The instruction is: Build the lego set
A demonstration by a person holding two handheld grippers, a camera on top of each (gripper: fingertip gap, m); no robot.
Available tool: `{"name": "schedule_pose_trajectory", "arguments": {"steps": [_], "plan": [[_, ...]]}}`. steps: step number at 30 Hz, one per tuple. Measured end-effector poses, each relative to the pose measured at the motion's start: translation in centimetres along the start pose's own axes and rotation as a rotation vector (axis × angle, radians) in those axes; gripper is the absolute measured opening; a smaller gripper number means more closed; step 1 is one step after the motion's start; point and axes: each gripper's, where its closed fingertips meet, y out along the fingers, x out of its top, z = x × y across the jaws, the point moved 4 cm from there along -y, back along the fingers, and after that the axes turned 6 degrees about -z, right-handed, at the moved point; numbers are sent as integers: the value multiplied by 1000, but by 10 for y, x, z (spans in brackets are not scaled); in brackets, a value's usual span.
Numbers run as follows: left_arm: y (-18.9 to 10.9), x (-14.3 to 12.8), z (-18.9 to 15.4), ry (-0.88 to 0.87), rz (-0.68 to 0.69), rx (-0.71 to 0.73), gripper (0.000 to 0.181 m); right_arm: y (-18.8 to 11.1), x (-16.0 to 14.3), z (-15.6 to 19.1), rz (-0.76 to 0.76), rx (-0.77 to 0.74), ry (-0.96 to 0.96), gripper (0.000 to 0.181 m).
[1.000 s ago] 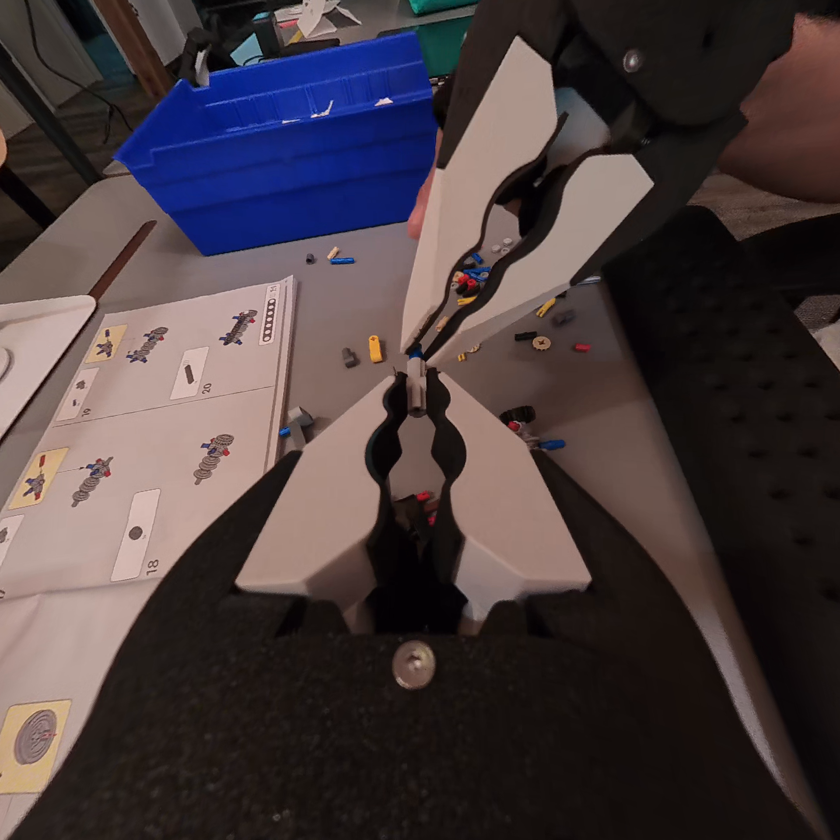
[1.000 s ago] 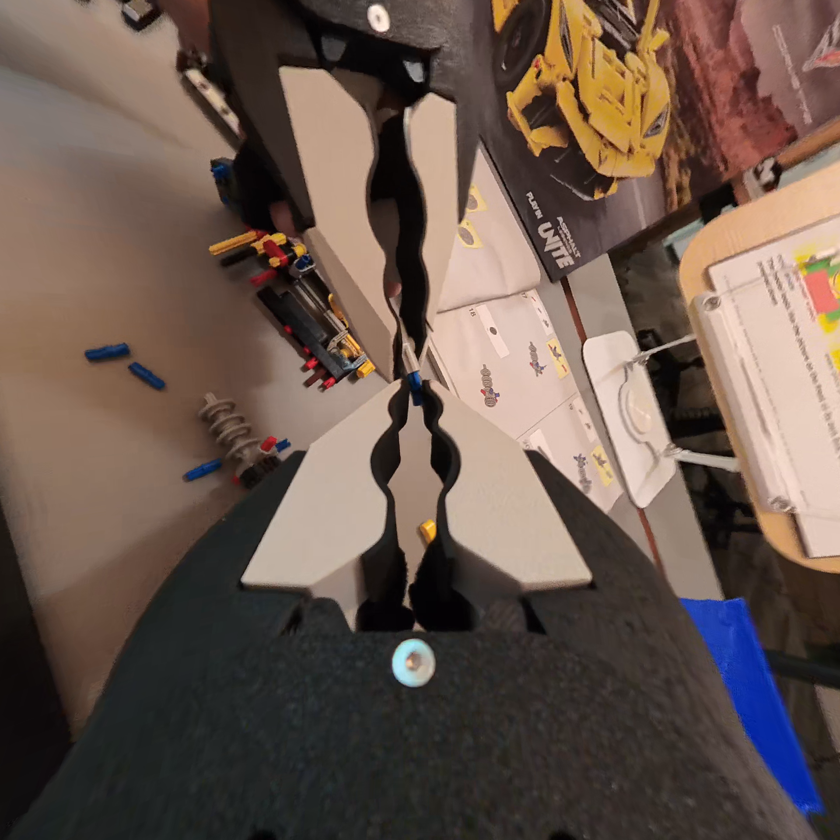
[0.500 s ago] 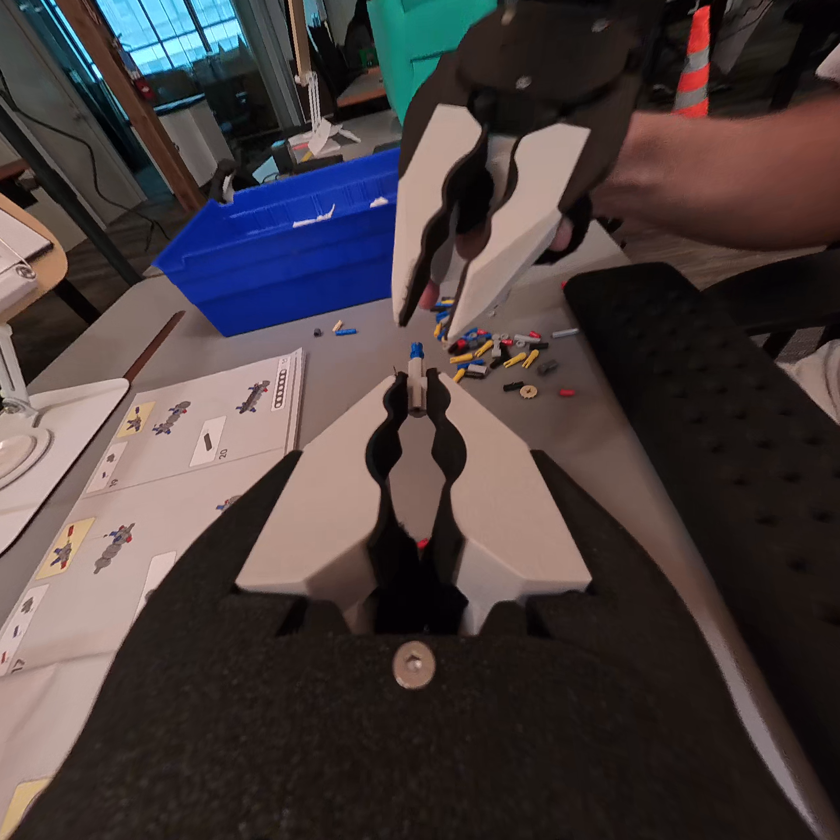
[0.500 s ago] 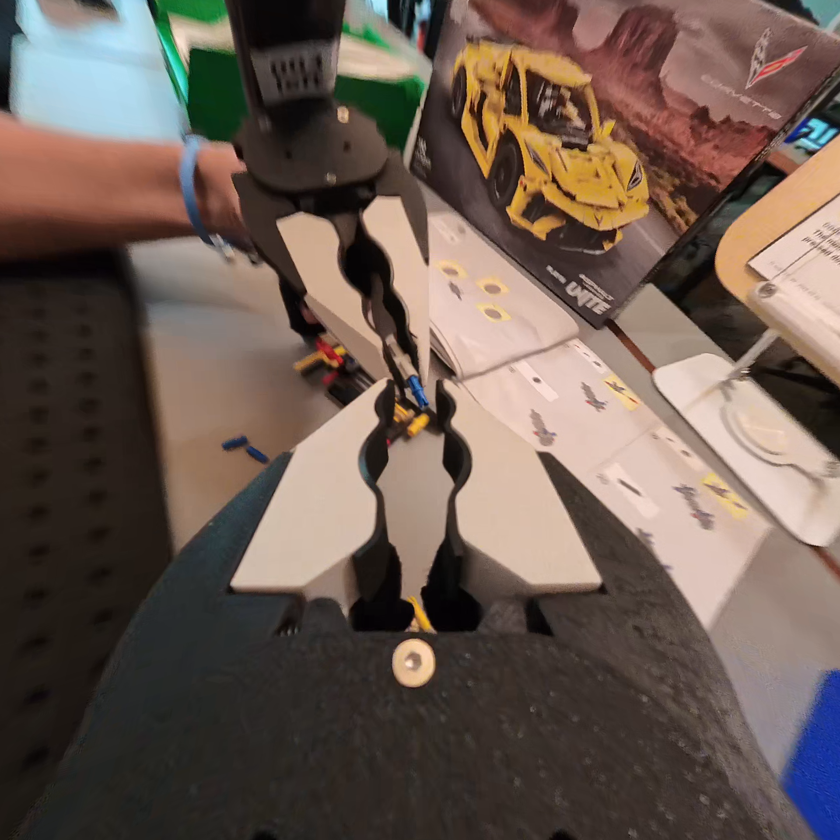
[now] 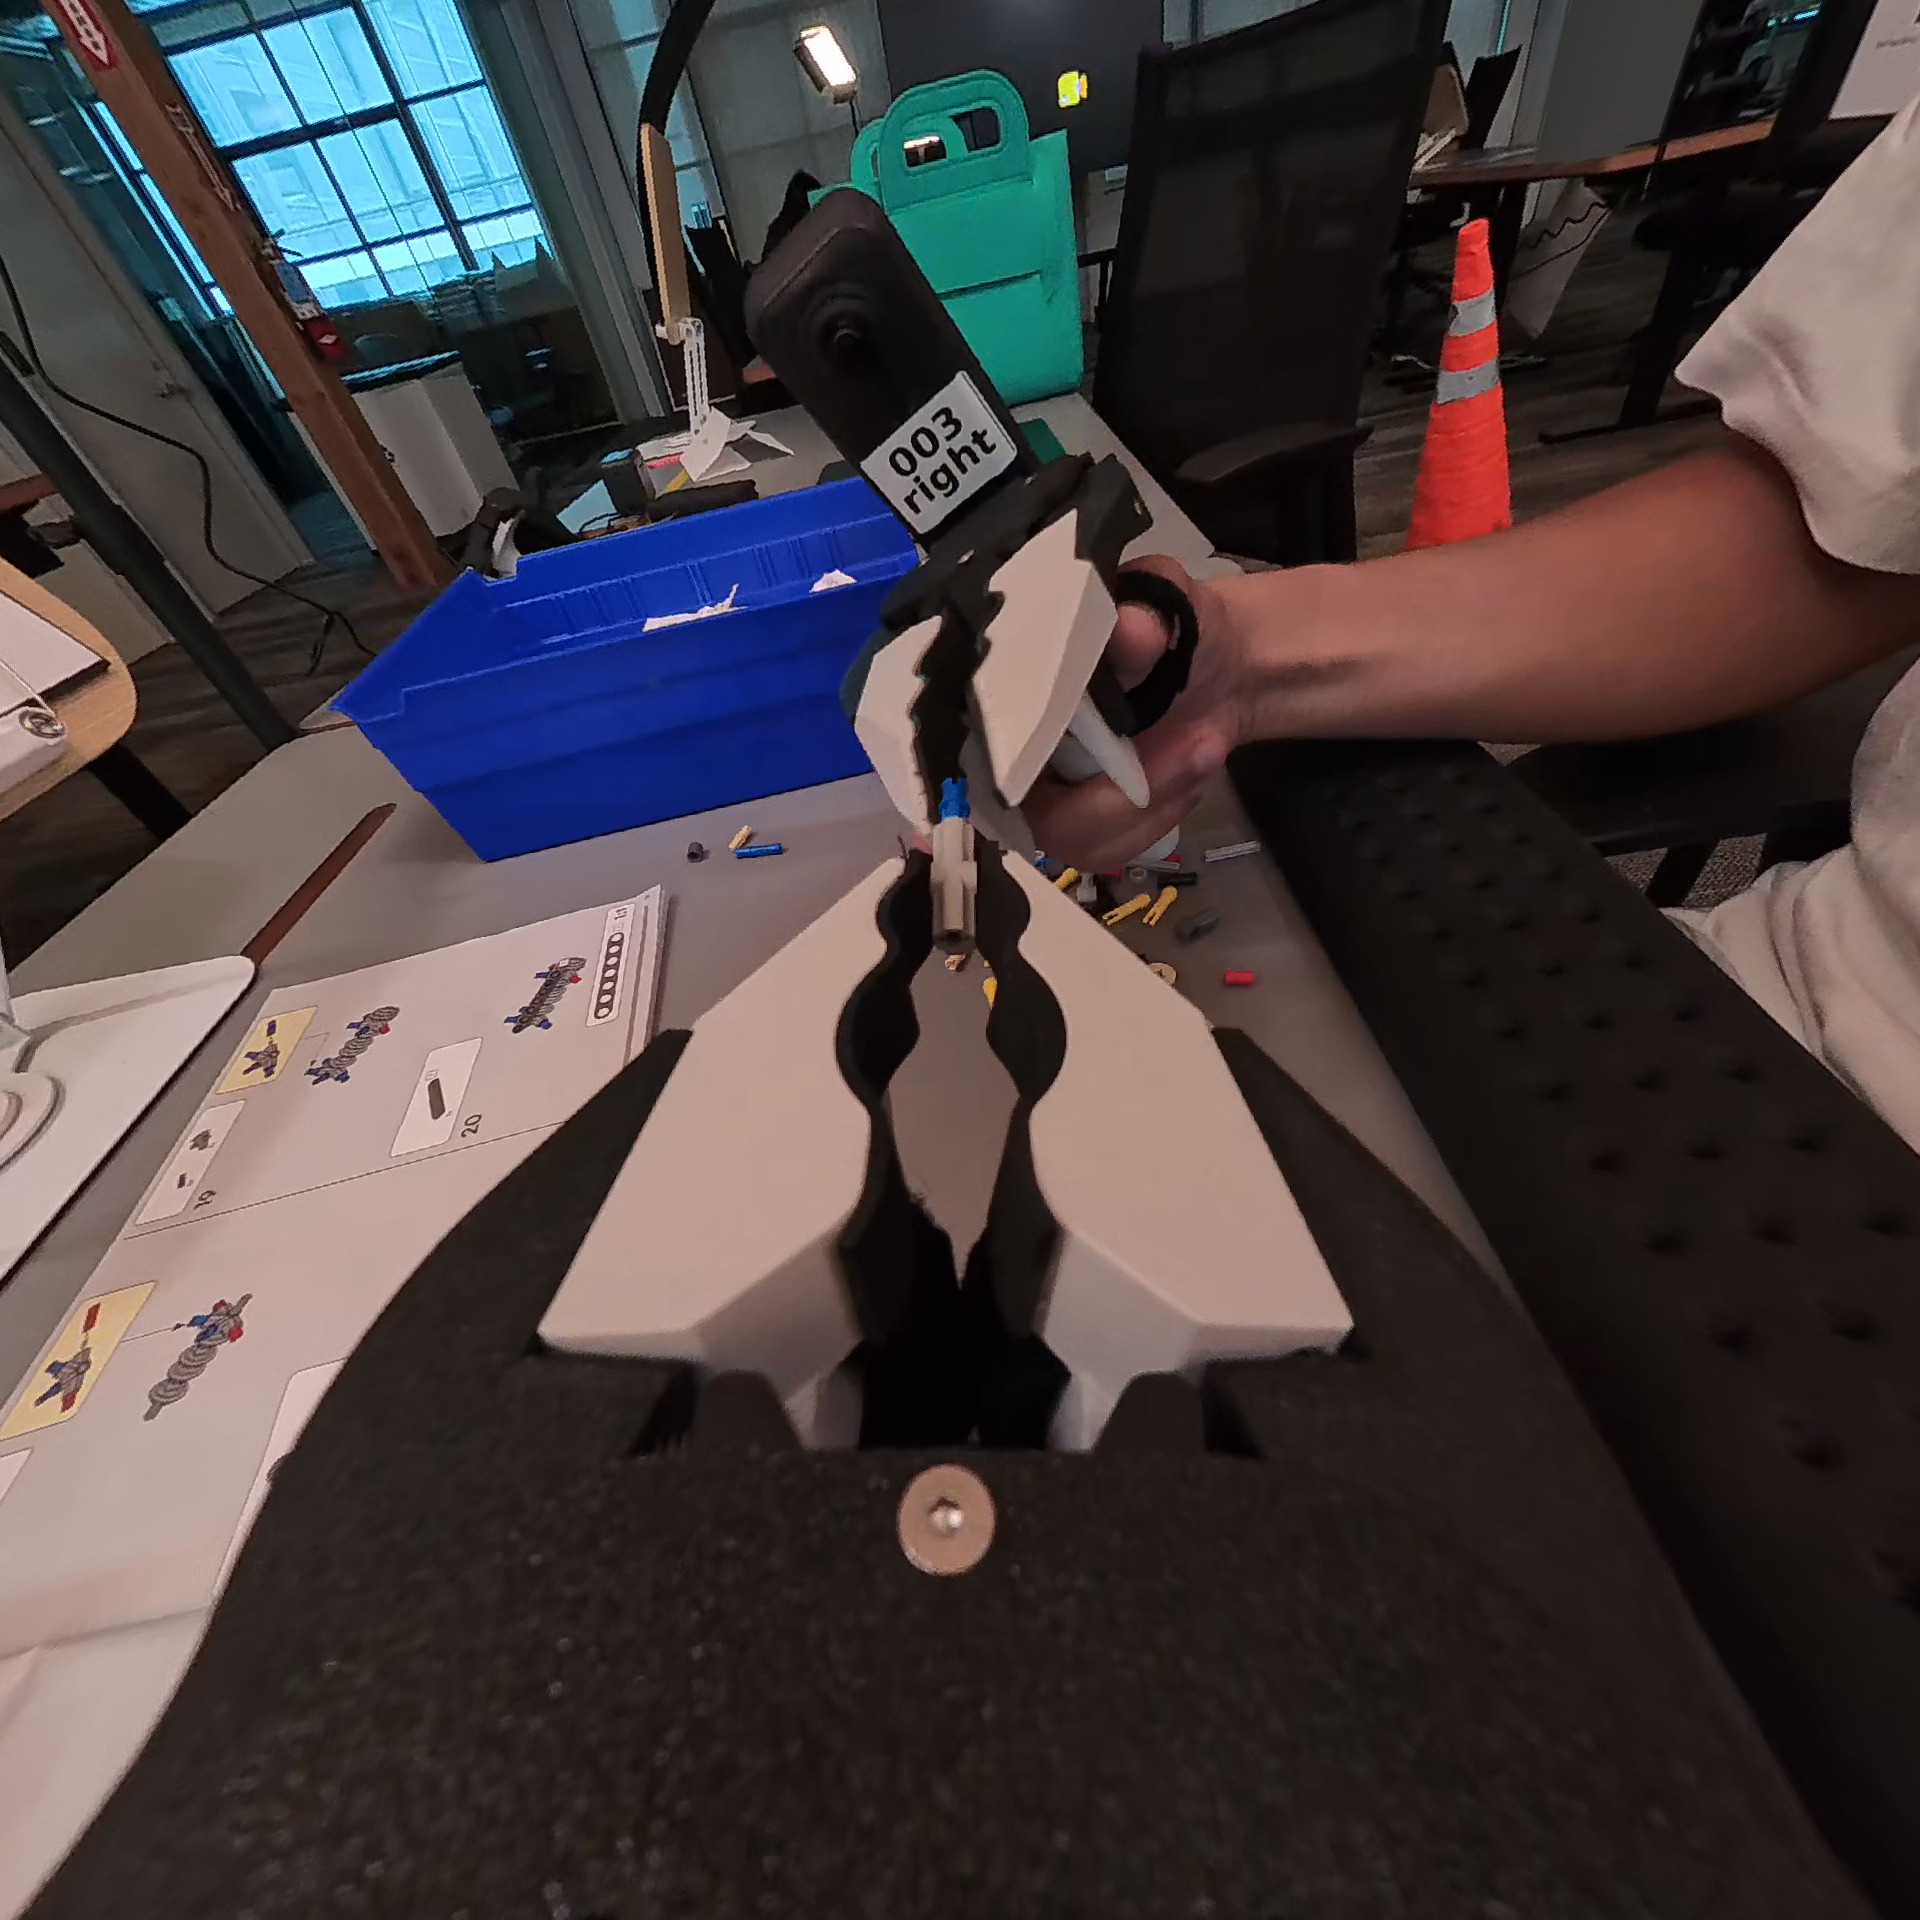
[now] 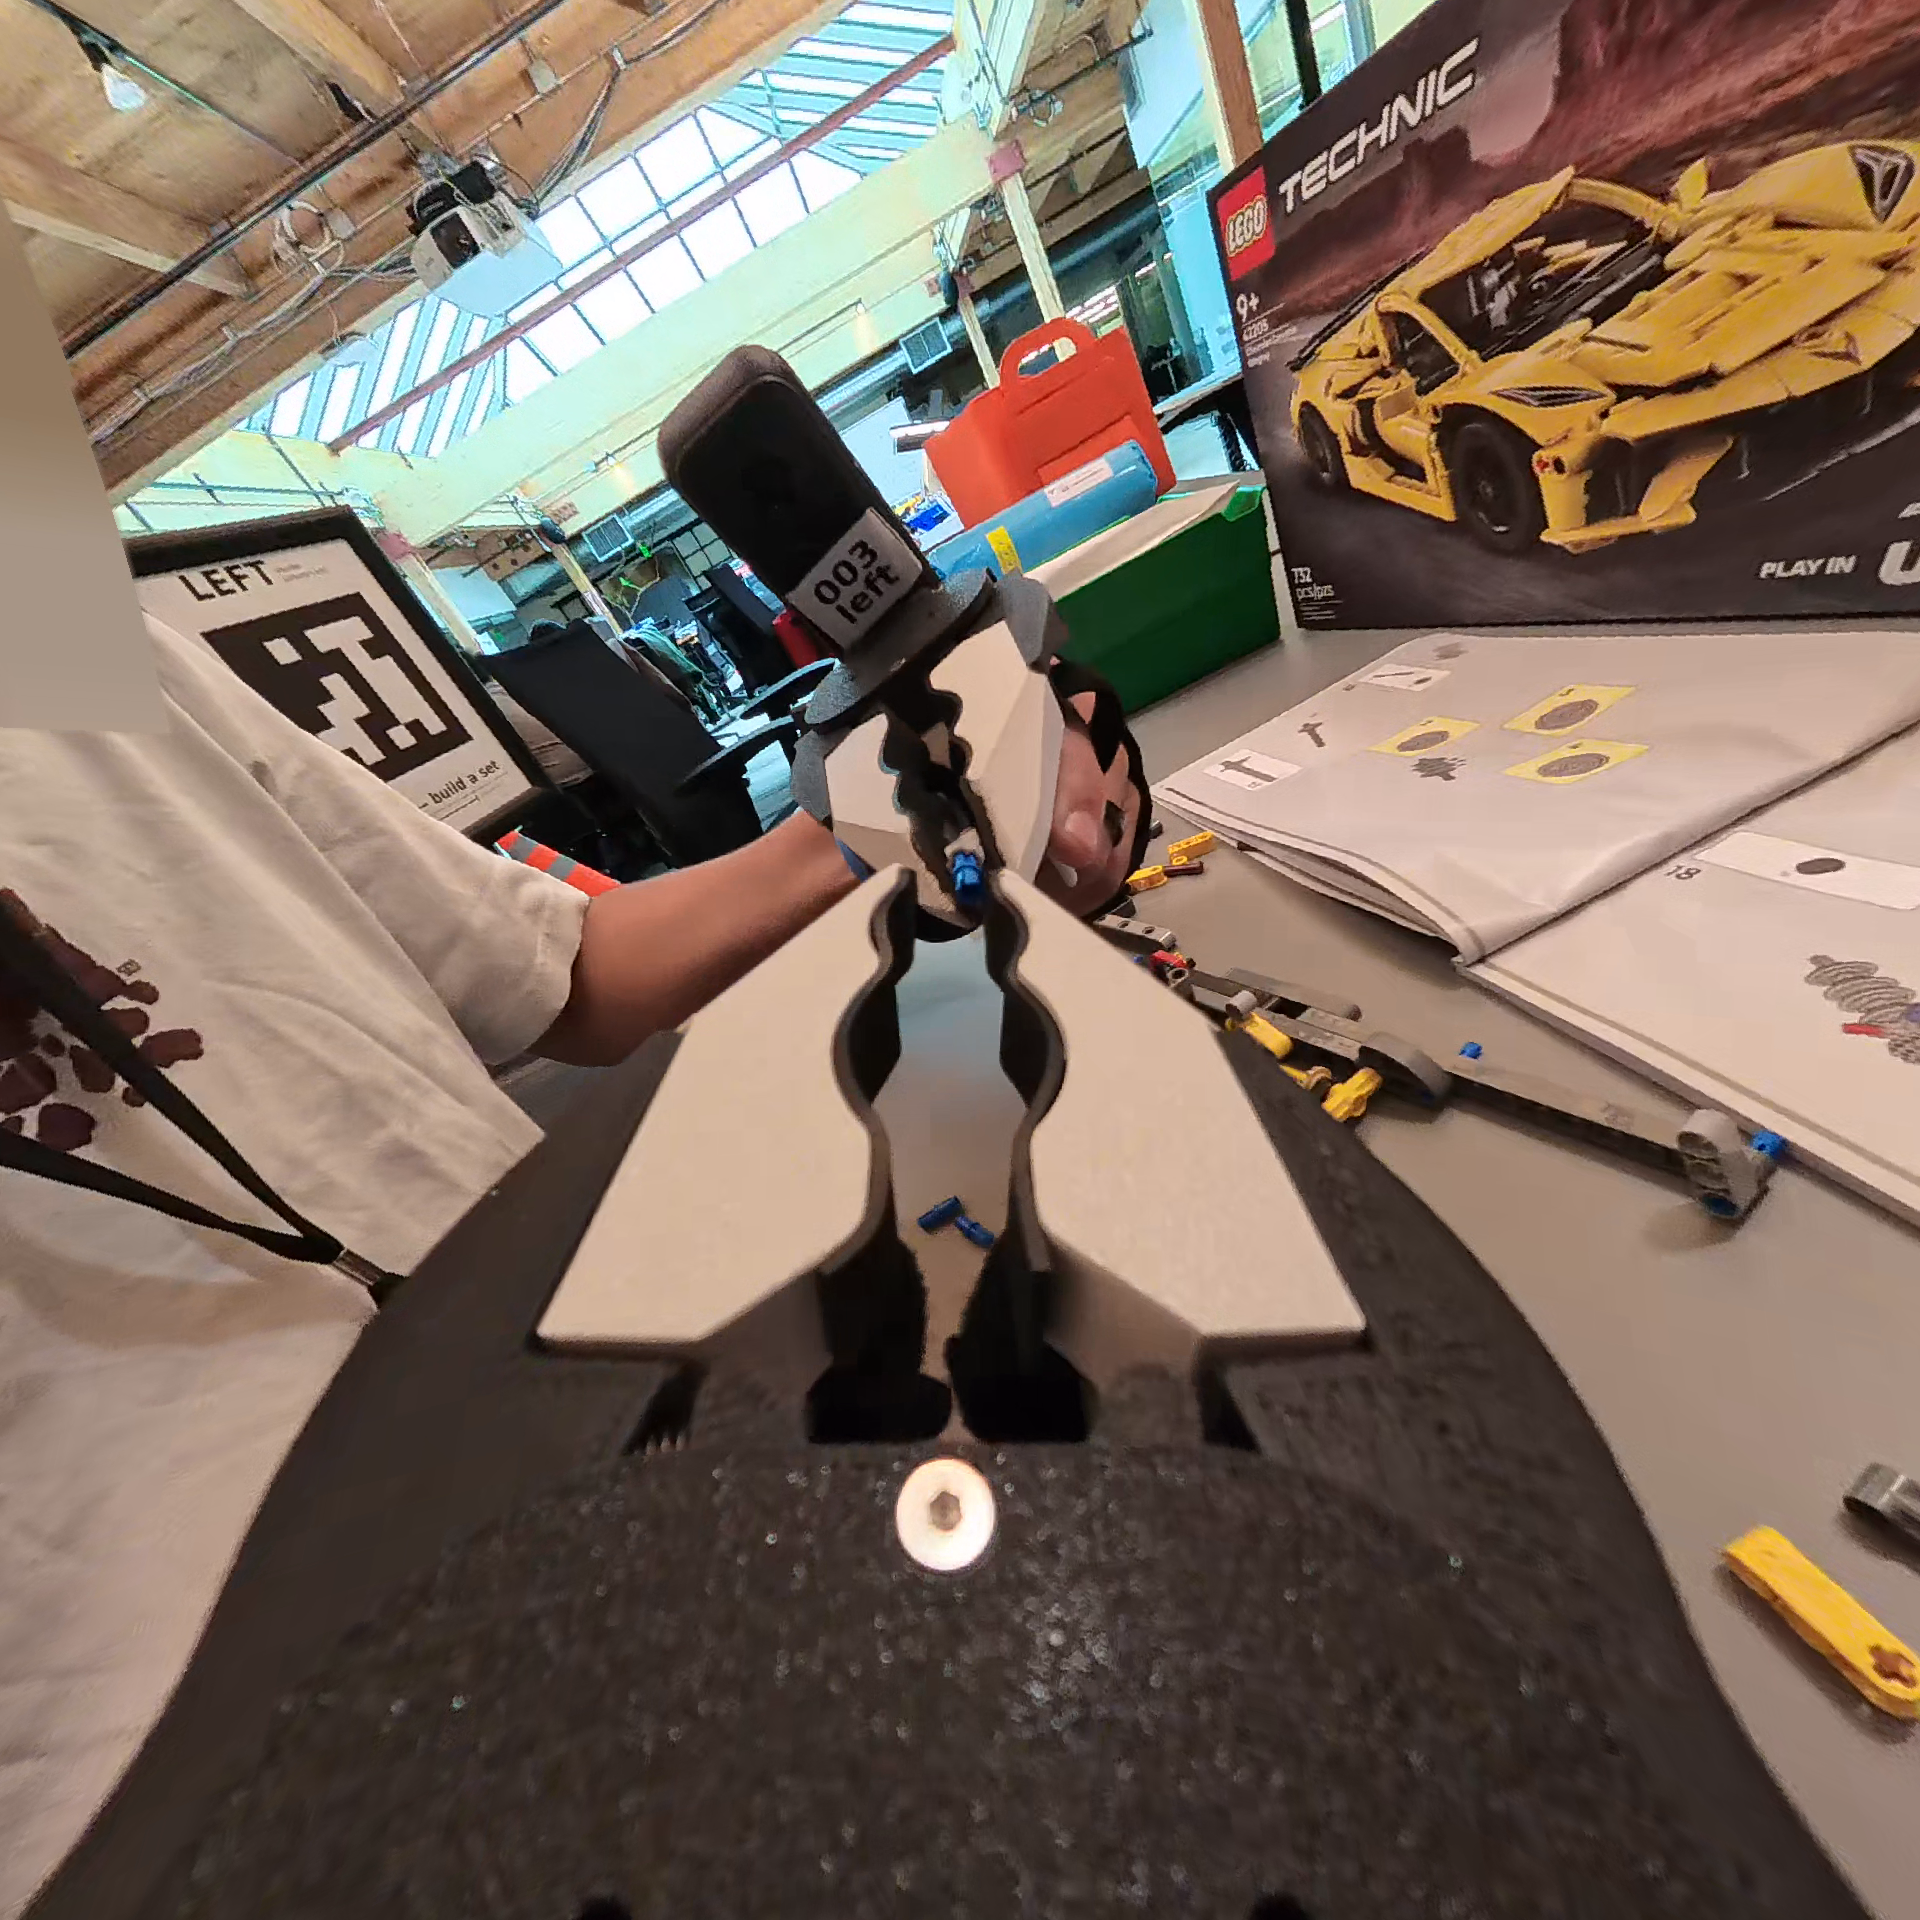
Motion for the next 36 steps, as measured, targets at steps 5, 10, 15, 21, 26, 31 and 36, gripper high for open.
{"name": "schedule_pose_trajectory", "arguments": {"steps": [5,10,15,21,26,31,36], "plan": [[2,-4,-1,18,30,1,7,-2,-2,-3,6,-19,-3,4],[3,-8,-2,26,67,-4,7,-3,-6,-5,40,-38,-37,4],[3,-4,0,-33,8,-9,6,-2,-3,-3,-22,-31,-95,4],[1,3,2,-111,-69,-23,7,0,2,0,-116,-30,-122,3],[1,-1,2,-109,-29,-28,7,0,-1,-2,-73,-51,-164,3],[-1,-8,-2,-110,33,-58,6,1,-9,-3,4,-50,-197,3],[2,-20,-4,-64,131,-50,6,-3,-19,-8,72,-78,-212,3]]}}
